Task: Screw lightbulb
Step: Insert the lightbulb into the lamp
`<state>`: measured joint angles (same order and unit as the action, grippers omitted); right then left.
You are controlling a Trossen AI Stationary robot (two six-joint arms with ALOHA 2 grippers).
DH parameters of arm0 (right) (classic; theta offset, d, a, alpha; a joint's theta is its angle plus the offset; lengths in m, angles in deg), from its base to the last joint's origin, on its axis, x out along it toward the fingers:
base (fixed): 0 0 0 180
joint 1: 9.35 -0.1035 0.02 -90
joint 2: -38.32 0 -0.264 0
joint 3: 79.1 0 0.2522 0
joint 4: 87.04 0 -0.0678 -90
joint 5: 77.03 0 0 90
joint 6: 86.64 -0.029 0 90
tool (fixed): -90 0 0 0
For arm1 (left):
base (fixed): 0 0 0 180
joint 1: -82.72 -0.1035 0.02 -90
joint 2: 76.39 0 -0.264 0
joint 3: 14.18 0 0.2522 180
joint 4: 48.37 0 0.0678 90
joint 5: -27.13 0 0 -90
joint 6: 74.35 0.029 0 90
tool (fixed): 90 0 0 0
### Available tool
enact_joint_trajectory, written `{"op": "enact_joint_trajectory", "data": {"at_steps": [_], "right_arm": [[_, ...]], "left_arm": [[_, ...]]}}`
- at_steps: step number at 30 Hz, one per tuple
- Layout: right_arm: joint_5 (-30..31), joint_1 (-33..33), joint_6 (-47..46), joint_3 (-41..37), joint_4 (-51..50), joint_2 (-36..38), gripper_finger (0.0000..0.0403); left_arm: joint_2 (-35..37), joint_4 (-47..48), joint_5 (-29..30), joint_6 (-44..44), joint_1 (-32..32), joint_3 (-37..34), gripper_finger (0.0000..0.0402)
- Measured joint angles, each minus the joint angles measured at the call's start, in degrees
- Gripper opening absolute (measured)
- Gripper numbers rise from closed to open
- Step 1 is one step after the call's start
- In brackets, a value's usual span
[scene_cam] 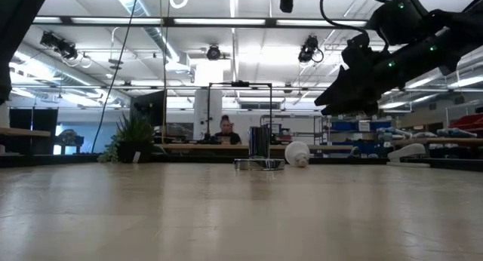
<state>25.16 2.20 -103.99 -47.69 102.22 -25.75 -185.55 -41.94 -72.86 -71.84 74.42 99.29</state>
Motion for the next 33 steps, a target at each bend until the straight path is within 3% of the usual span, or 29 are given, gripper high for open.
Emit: {"op": "enact_joint_trajectory", "data": {"at_steps": [7, 15, 24, 33], "right_arm": [[-0.7, 1.7, 1.0, 0.0, -1.3, 0.0, 0.0267], [-1.5, 4.4, 1.0, 0.0, -3.5, 0.0, 0.0265], [-1.5, 7.9, -0.9, 0.0, -5.9, 0.0, 0.0252], [-1.5, 12.6, -7.8, 0.5, -8.1, -0.8, 0.0279]], "left_arm": [[3.0, -5.1, 0.0, 0.3, 0.2, -7.8, 0.0], [11.9, -12.2, 0.4, -0.2, 0.2, -23.3, 0.0], [19.9, -16.5, 6.1, -1.8, 0.2, -39.9, 0.0], [24.6, -31.2, 8.0, -6.2, -1.2, -53.3, 0.0]]}}
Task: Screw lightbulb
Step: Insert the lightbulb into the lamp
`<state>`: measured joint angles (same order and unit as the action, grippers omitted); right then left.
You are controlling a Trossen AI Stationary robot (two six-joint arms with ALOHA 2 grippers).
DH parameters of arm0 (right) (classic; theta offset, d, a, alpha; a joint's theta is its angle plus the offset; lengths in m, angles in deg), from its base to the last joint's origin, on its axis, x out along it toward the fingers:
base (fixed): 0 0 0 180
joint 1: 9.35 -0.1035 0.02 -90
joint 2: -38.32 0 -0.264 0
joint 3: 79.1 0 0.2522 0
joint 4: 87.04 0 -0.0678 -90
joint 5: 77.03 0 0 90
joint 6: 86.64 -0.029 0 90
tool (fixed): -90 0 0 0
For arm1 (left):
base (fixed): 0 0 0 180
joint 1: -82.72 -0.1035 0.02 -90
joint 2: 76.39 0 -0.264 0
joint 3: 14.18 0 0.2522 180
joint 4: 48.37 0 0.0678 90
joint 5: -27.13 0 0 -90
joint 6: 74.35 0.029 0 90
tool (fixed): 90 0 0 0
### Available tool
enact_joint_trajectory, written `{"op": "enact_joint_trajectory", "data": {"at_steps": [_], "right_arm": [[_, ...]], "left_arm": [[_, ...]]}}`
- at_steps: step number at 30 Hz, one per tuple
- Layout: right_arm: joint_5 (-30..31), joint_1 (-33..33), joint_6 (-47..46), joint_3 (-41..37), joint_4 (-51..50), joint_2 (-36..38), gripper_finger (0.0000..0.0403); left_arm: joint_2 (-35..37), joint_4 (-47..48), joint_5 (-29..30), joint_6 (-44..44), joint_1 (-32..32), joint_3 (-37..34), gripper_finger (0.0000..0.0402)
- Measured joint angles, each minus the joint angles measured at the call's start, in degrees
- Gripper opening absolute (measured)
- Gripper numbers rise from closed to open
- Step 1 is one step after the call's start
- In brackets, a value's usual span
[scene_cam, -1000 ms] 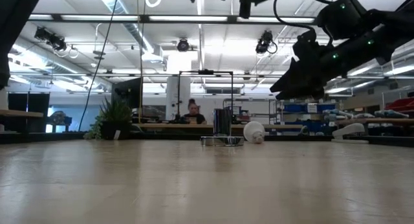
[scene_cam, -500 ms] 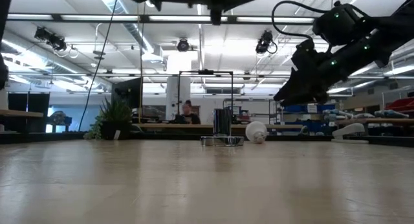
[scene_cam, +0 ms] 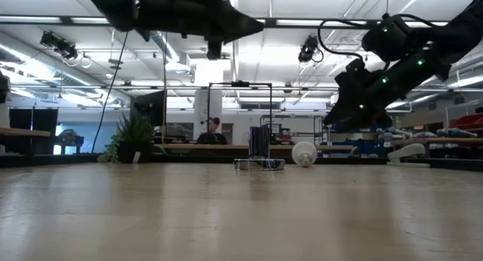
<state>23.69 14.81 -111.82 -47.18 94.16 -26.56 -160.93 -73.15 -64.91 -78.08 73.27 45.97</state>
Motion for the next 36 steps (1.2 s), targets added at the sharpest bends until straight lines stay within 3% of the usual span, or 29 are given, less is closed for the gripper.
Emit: {"op": "enact_joint_trajectory", "data": {"at_steps": [6, 15, 20, 25, 30, 36], "right_arm": [[0.0, 0.8, -5.5, 4.7, -1.5, -6.4, 0.0298], [3.0, -0.1, -8.4, 16.3, -2.6, -23.3, 0.0306], [3.0, -0.4, -11.1, 21.5, -5.6, -30.5, 0.0306], [4.7, -0.4, -11.3, 23.9, -5.9, -35.5, 0.0302], [6.5, -0.5, -10.8, 24.3, -5.3, -37.0, 0.0269], [6.6, -0.8, -8.0, 24.1, -5.8, -35.9, 0.0177]], "left_arm": [[-0.1, -2.0, 0.1, -1.1, -2.5, -4.0, 0.0], [-0.1, -3.6, -0.7, -1.1, -3.7, -6.4, 0.0], [0.8, -7.7, -5.0, -1.0, -3.2, -7.3, 0.0001], [1.9, -7.7, -5.4, -0.4, -3.6, -8.7, 0.0001], [2.3, -6.5, -5.7, -1.1, -3.7, -9.2, 0.0001], [2.3, -8.3, -7.8, -2.7, -3.5, -9.2, 0.0001]]}}
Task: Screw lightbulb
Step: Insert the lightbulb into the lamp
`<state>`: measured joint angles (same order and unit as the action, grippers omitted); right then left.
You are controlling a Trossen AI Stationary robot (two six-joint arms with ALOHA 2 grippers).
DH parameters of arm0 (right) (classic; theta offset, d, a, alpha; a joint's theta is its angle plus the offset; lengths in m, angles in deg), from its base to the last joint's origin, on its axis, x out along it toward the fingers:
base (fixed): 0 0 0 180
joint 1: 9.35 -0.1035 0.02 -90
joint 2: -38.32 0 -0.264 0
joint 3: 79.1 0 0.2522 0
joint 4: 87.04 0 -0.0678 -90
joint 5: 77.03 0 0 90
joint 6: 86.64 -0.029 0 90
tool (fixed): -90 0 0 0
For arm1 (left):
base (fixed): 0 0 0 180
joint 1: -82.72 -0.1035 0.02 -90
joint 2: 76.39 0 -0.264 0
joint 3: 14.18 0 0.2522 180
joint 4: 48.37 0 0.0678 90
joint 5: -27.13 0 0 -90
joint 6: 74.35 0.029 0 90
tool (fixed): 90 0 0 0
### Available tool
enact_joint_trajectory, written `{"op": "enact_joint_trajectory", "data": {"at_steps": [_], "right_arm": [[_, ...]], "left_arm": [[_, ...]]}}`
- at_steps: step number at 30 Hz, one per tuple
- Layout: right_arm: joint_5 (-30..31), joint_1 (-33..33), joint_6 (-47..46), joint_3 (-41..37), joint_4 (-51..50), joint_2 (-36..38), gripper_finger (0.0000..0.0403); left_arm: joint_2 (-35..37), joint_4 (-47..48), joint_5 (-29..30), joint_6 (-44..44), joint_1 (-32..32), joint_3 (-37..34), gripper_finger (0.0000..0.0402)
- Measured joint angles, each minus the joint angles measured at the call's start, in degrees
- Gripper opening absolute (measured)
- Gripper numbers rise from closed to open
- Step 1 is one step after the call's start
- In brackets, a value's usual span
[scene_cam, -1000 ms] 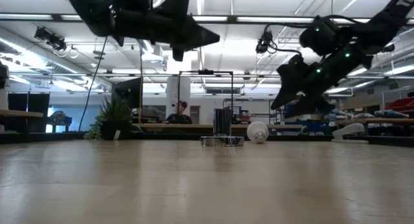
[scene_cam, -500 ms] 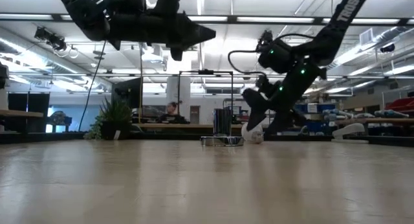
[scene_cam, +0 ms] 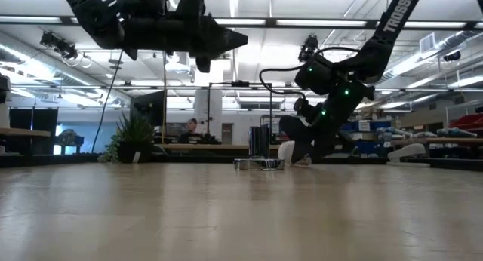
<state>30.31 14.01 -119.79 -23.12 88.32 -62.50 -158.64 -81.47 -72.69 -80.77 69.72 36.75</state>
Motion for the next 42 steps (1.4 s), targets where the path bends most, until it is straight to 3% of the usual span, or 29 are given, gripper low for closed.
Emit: {"op": "enact_joint_trajectory", "data": {"at_steps": [3, 14, 25, 31, 36, 42], "right_arm": [[-0.9, -0.2, 0.4, 0.0, -0.3, 0.6, 0.0148], [-5.6, -2.6, 5.5, 0.0, -0.4, 8.7, 0.0159], [-5.9, -10.2, 11.2, 0.0, -0.5, 23.9, 0.0154], [-5.8, -14.9, 18.7, 0.0, 3.6, 27.5, 0.0154], [-10.4, -16.8, 22.5, -2.9, 14.5, 26.2, 0.0154], [-14.2, -16.8, 25.0, -11.9, 39.2, 19.0, 0.0154]], "left_arm": [[0.2, -2.0, -0.8, -0.3, 0.0, 0.0, 0.0001], [0.3, -14.2, -3.1, -4.6, -0.2, 0.1, 0.0001], [0.3, -22.9, -7.7, -8.8, -0.2, 0.1, 0.0001], [0.2, -26.8, -12.0, -9.3, -0.2, 0.1, 0.0001], [0.3, -27.4, -12.4, -9.0, -0.5, 0.1, 0.0001], [0.2, -27.5, -12.4, -9.0, -0.6, 0.1, 0.0001]]}}
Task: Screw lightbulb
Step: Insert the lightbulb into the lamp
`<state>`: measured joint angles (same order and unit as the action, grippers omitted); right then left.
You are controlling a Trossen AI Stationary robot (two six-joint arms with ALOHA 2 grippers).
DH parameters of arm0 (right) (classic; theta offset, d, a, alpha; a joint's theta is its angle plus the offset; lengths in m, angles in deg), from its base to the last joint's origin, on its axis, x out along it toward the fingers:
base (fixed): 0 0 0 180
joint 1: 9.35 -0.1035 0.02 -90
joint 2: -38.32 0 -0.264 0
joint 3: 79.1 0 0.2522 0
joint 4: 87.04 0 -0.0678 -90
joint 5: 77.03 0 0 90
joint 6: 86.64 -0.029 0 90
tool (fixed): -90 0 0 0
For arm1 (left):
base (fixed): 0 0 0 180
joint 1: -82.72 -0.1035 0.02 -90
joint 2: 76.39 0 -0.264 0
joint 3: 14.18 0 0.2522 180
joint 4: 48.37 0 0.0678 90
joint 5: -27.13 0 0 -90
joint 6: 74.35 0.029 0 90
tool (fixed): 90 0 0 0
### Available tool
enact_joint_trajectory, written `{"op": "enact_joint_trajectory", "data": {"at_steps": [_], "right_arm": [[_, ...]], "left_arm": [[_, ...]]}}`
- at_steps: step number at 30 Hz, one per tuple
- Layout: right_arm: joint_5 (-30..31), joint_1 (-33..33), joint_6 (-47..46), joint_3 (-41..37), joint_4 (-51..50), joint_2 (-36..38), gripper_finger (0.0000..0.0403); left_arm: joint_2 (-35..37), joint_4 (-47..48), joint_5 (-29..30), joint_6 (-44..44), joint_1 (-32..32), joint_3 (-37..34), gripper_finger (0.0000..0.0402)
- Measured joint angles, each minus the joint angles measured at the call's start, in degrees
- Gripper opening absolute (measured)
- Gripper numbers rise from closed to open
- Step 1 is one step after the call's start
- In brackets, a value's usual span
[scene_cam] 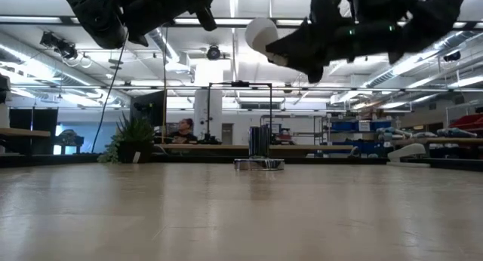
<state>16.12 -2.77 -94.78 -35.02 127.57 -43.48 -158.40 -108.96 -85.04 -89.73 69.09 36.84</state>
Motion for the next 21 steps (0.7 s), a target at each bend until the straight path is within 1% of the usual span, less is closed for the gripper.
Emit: {"op": "enact_joint_trajectory", "data": {"at_steps": [2, 4, 7, 10, 13, 21], "right_arm": [[0.0, 0.2, 1.7, -1.7, 9.1, -4.2, 0.0154], [0.0, 0.4, 2.6, -2.2, 15.5, -8.2, 0.0154], [-1.0, 0.8, 2.6, -2.2, 22.8, -13.1, 0.0154], [-1.1, 0.7, 2.6, -2.2, 30.4, -15.7, 0.0154], [-1.3, 0.8, 2.7, -2.2, 35.3, -15.2, 0.0154], [-1.6, 0.9, 1.7, -1.2, 35.1, -8.4, 0.0154]], "left_arm": [[0.0, 0.5, 0.1, 0.1, 0.0, 0.0, 0.0001], [0.0, 1.4, 0.2, 0.1, -0.1, 0.0, 0.0001], [0.0, 5.7, 0.2, 0.1, -0.2, 0.0, 0.0001], [0.0, 9.9, 0.2, 0.1, -0.2, 0.0, 0.0006], [0.0, 10.9, 0.6, 0.1, -0.2, 0.0, 0.0024], [0.0, 9.8, 3.2, 1.9, 0.6, 0.1, 0.0106]]}}
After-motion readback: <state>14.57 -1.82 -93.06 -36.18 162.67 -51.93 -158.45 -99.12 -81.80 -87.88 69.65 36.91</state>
